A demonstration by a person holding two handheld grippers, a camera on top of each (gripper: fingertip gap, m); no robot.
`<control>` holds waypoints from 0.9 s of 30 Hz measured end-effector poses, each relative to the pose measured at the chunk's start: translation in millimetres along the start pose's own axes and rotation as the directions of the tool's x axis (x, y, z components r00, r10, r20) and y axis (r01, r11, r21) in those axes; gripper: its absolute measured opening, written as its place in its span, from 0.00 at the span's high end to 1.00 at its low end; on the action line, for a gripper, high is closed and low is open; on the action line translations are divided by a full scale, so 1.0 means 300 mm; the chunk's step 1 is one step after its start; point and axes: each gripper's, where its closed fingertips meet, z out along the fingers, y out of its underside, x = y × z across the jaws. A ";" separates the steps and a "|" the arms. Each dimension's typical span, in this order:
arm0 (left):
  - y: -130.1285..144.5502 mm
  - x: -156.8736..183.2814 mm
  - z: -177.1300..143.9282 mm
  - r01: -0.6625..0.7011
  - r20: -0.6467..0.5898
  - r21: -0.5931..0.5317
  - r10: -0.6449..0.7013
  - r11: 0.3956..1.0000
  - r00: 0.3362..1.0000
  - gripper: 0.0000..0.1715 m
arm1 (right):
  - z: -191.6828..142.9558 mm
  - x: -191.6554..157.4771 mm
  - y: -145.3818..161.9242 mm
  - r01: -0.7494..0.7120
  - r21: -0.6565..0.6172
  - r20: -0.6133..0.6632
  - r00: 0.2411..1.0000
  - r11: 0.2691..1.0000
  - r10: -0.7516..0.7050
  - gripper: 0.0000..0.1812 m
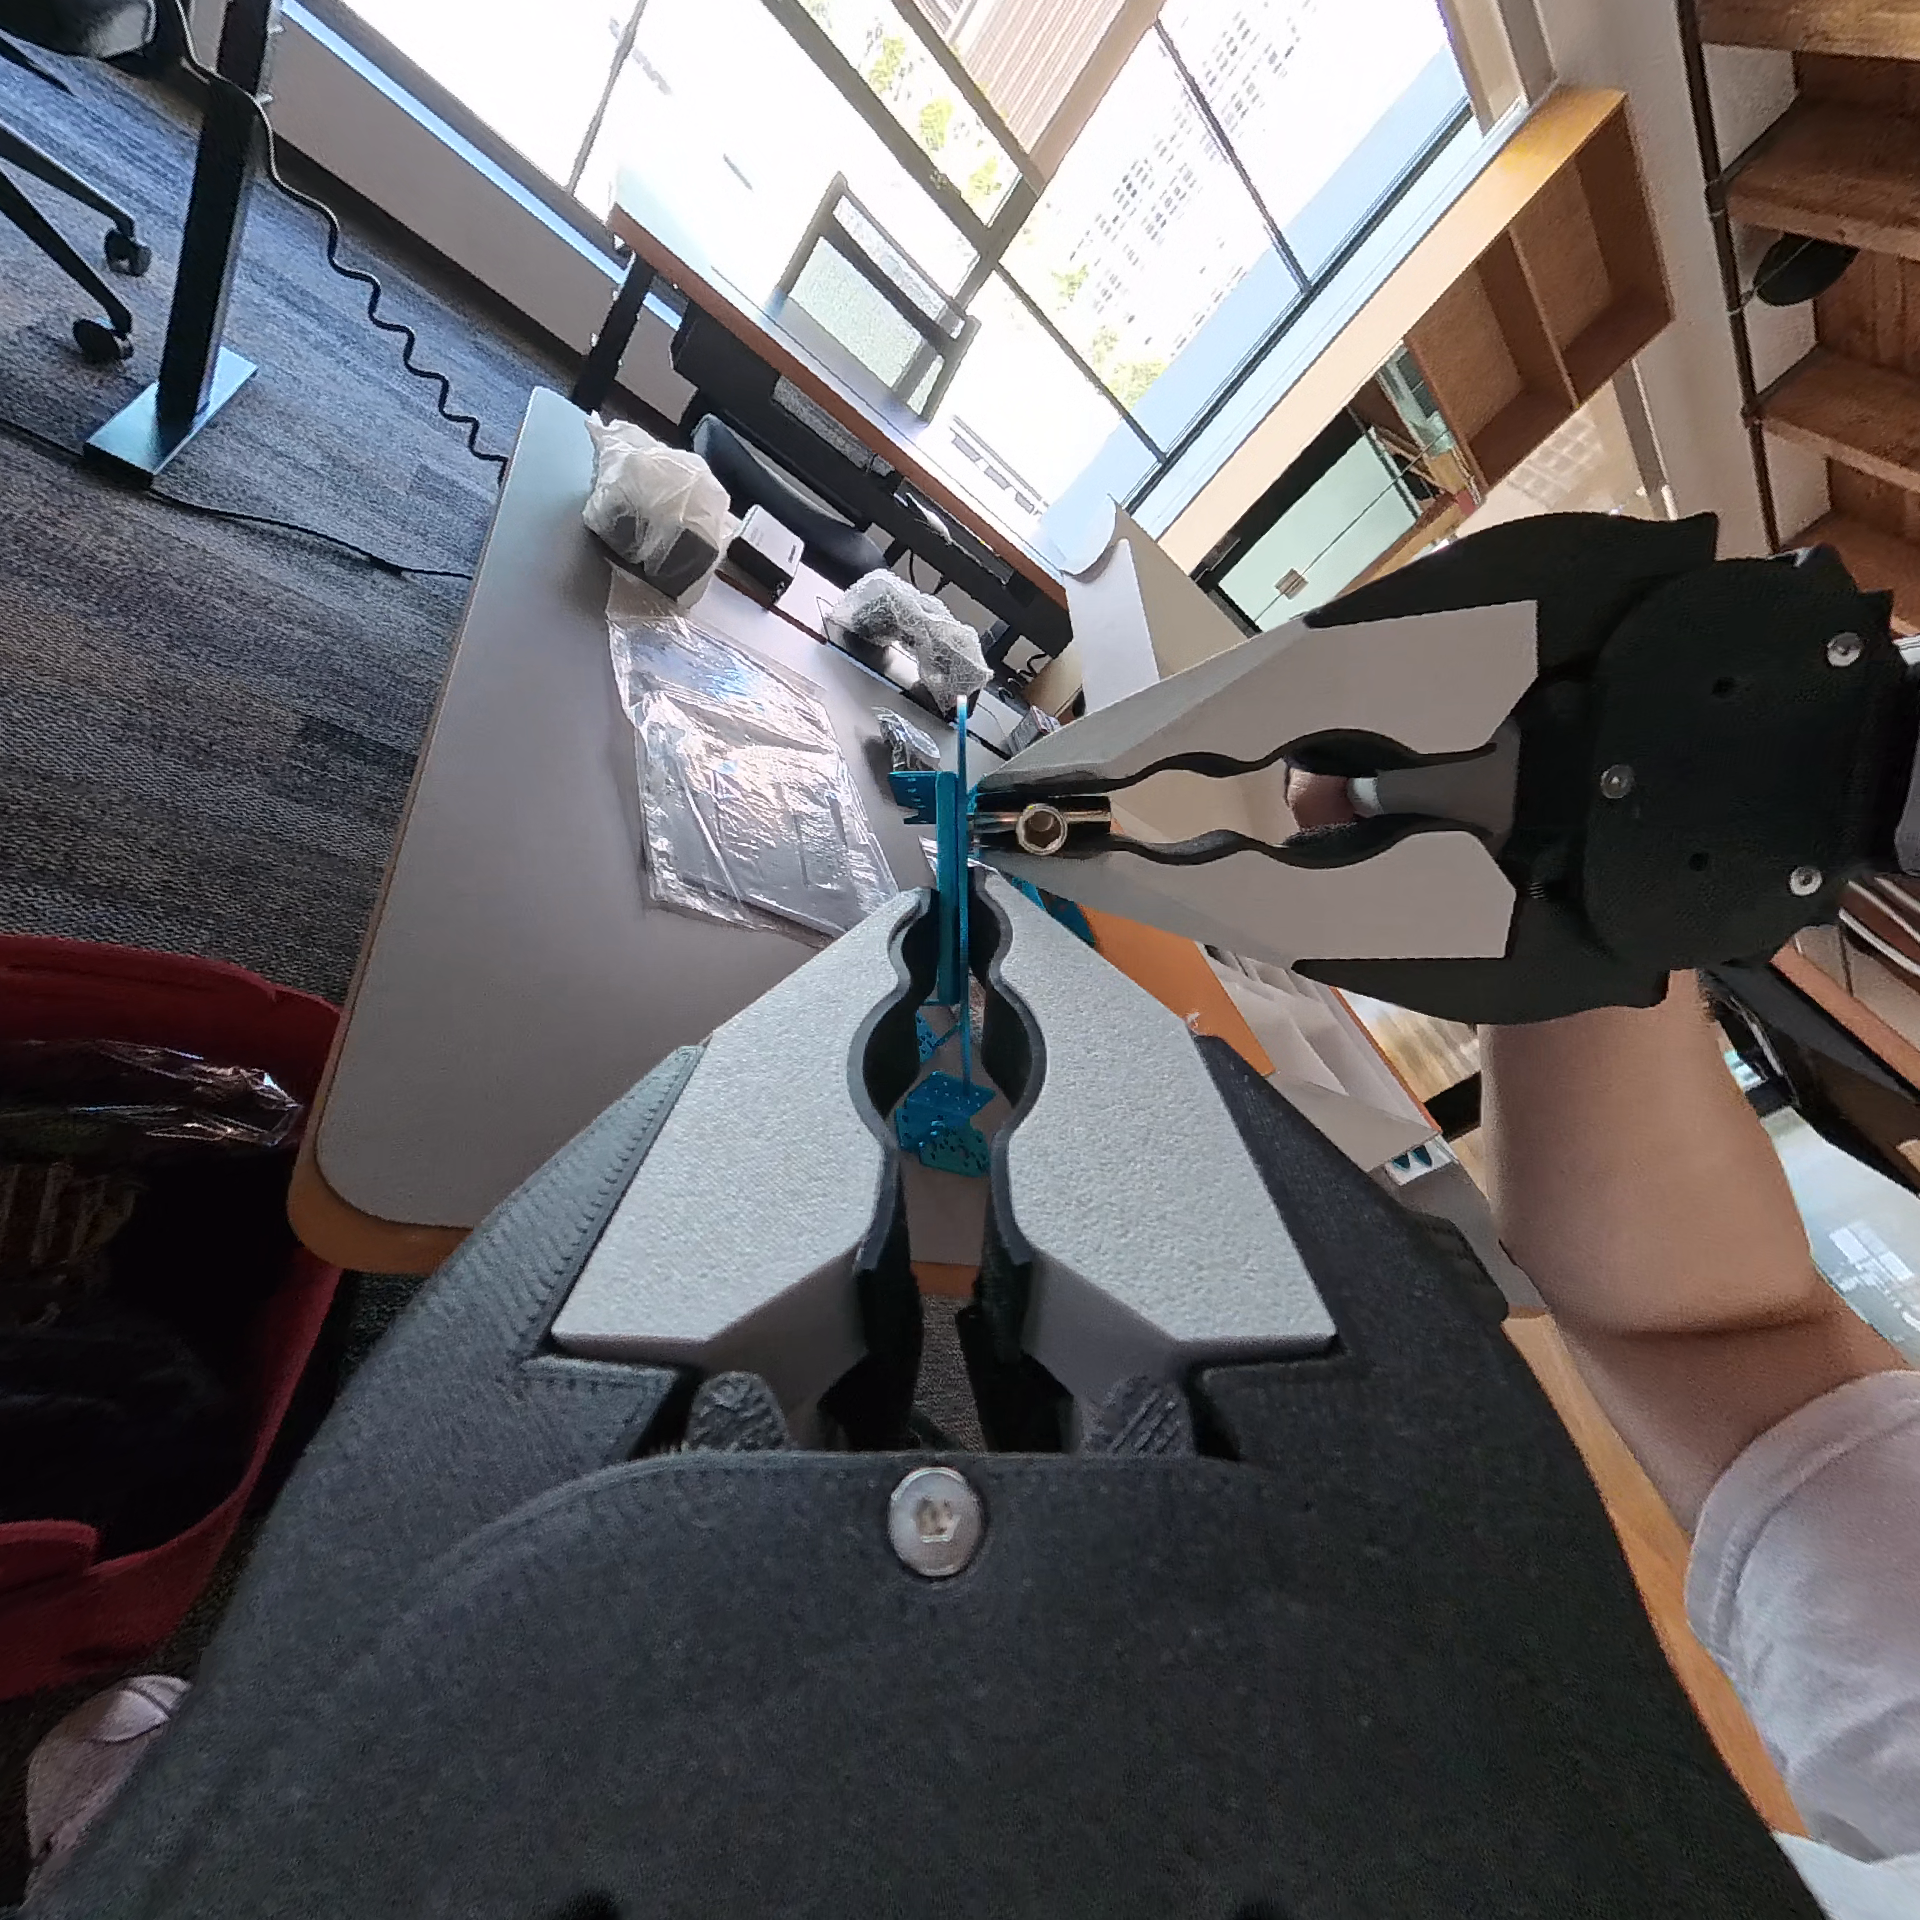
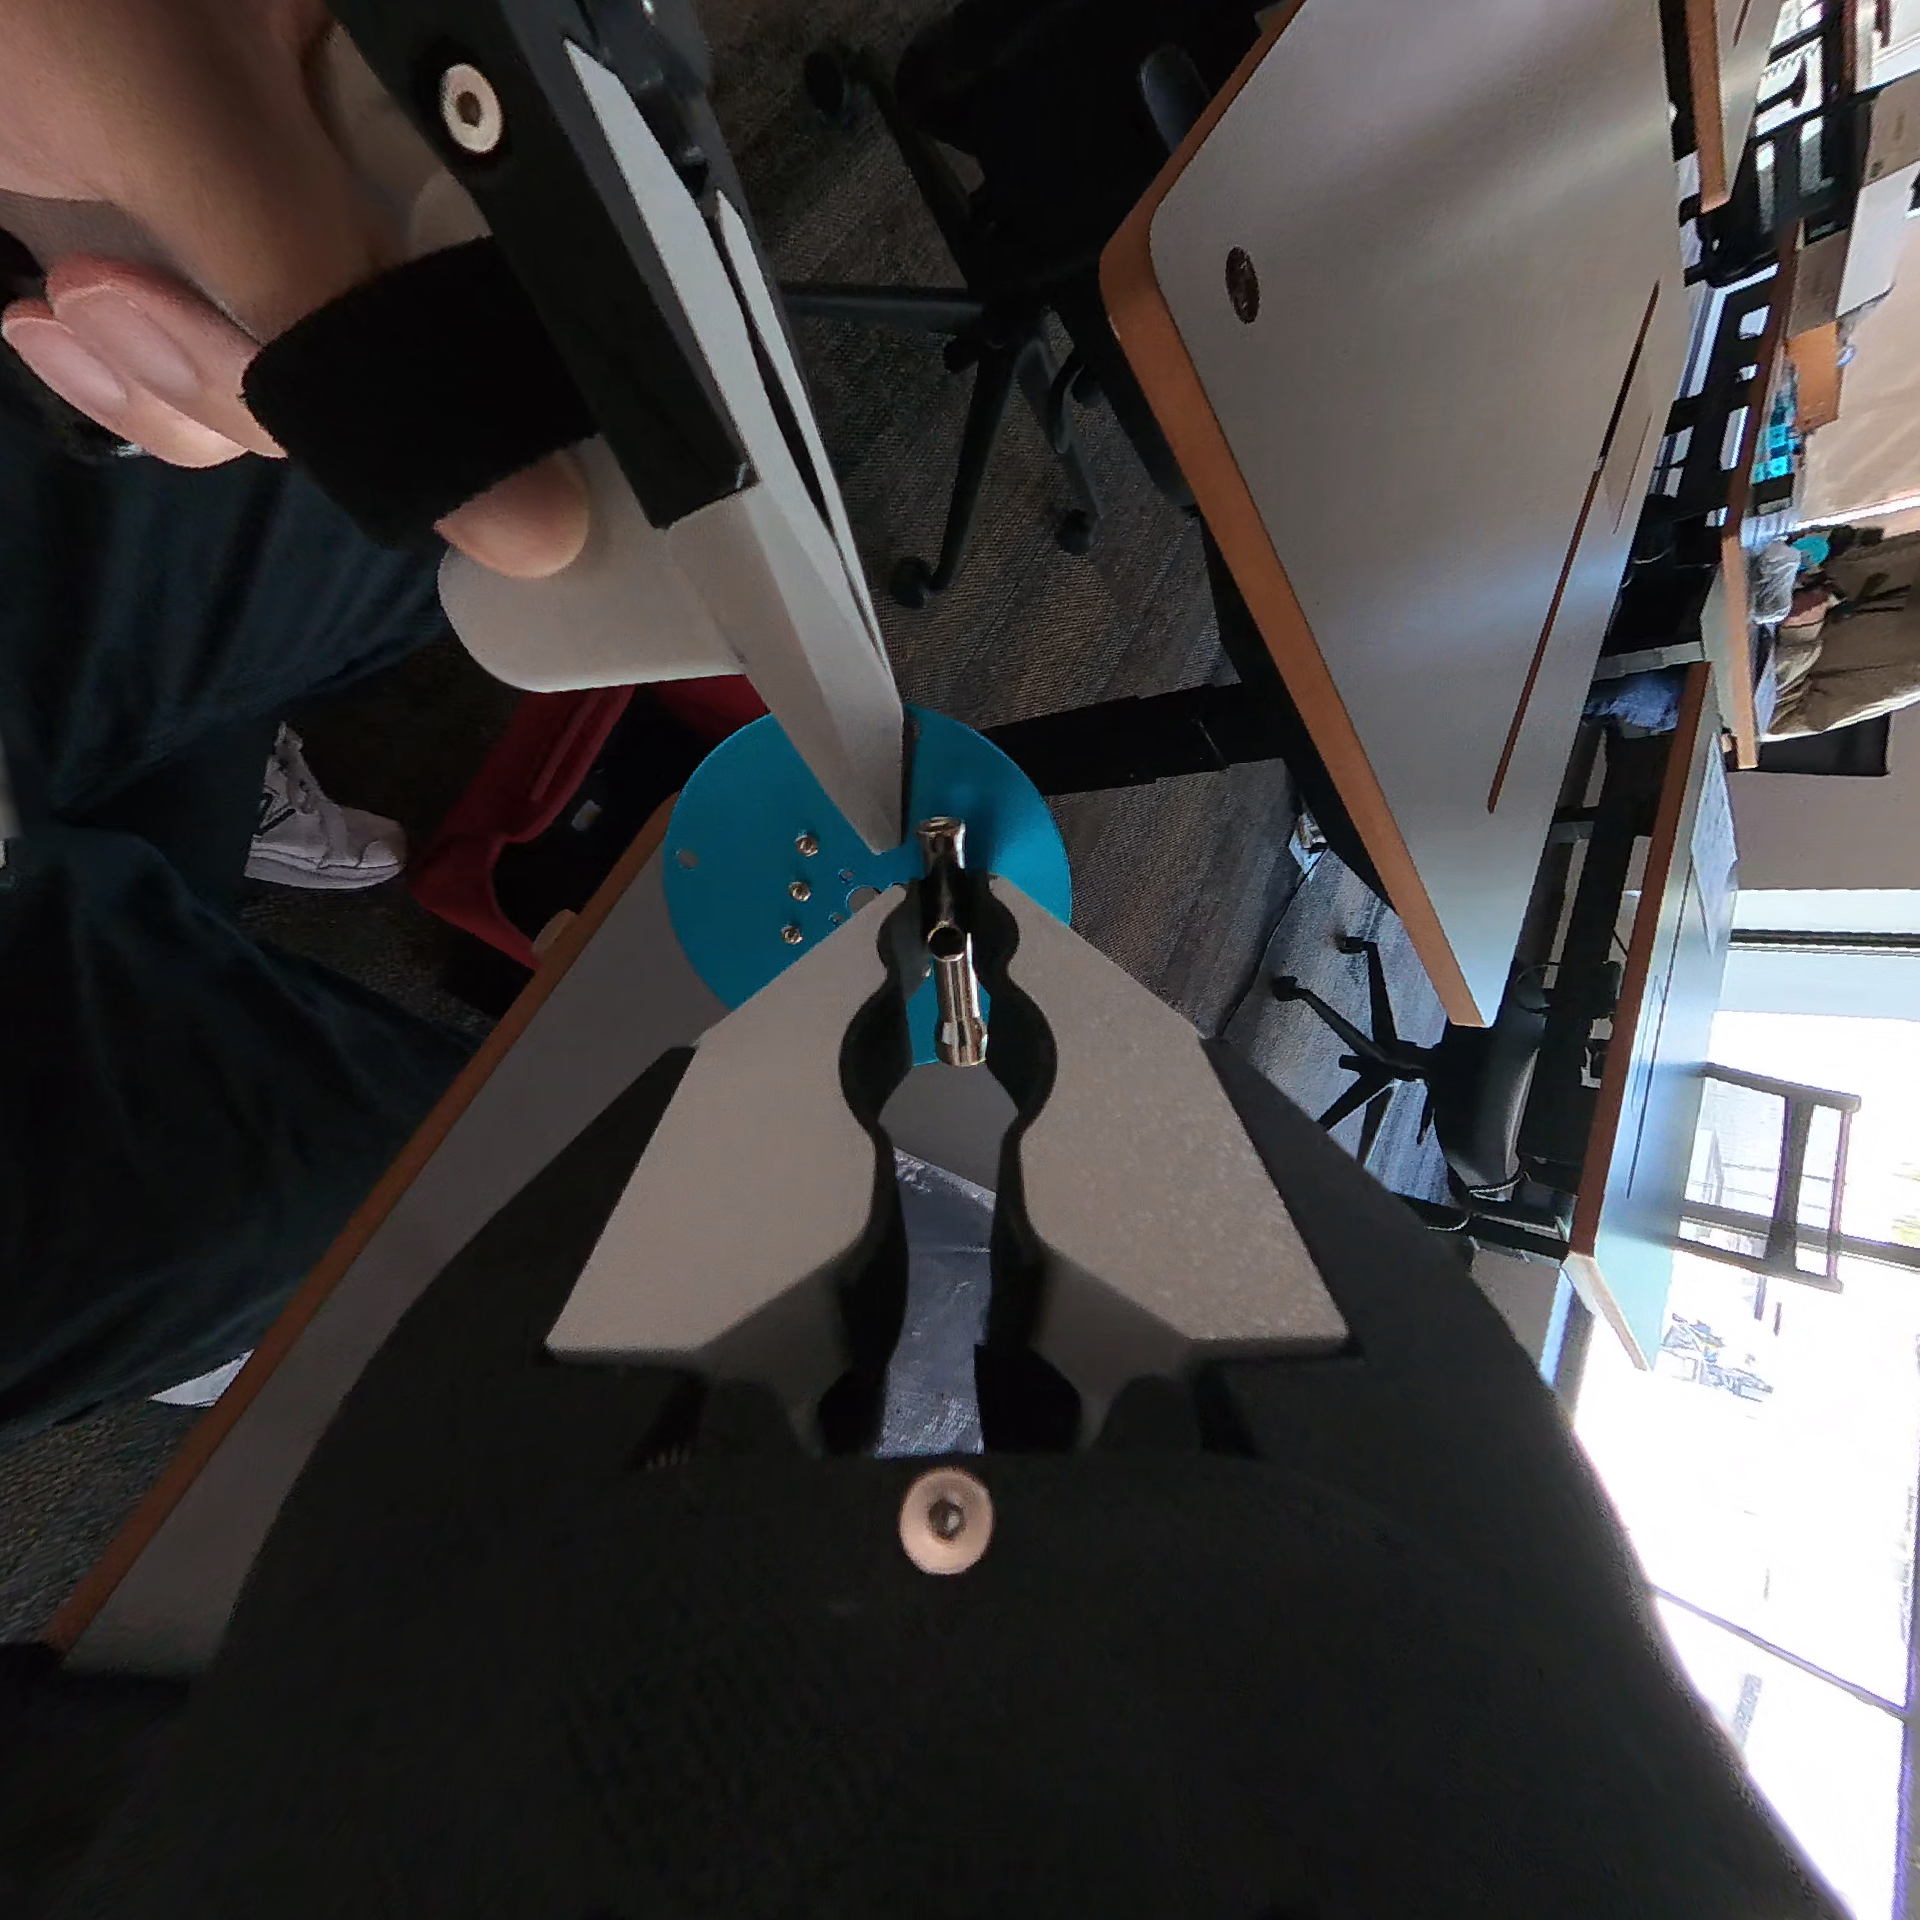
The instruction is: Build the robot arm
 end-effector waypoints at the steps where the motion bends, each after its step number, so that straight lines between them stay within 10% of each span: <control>1: 0.000 0.001 0.000 0.002 -0.001 0.000 -0.002 1.000 1.000 0.98 | -0.001 0.000 0.000 -0.002 -0.003 0.006 1.000 1.000 0.002 0.96; 15: -0.015 0.007 0.002 0.007 -0.005 -0.028 -0.007 1.000 1.000 0.98 | 0.004 0.008 0.001 0.123 -0.067 0.056 0.991 0.990 -0.119 0.96; 27: -0.077 -0.023 -0.004 -0.061 0.059 0.115 0.055 0.992 0.997 0.99 | 0.039 0.064 -0.027 -0.547 -0.001 0.063 0.835 0.837 0.546 0.96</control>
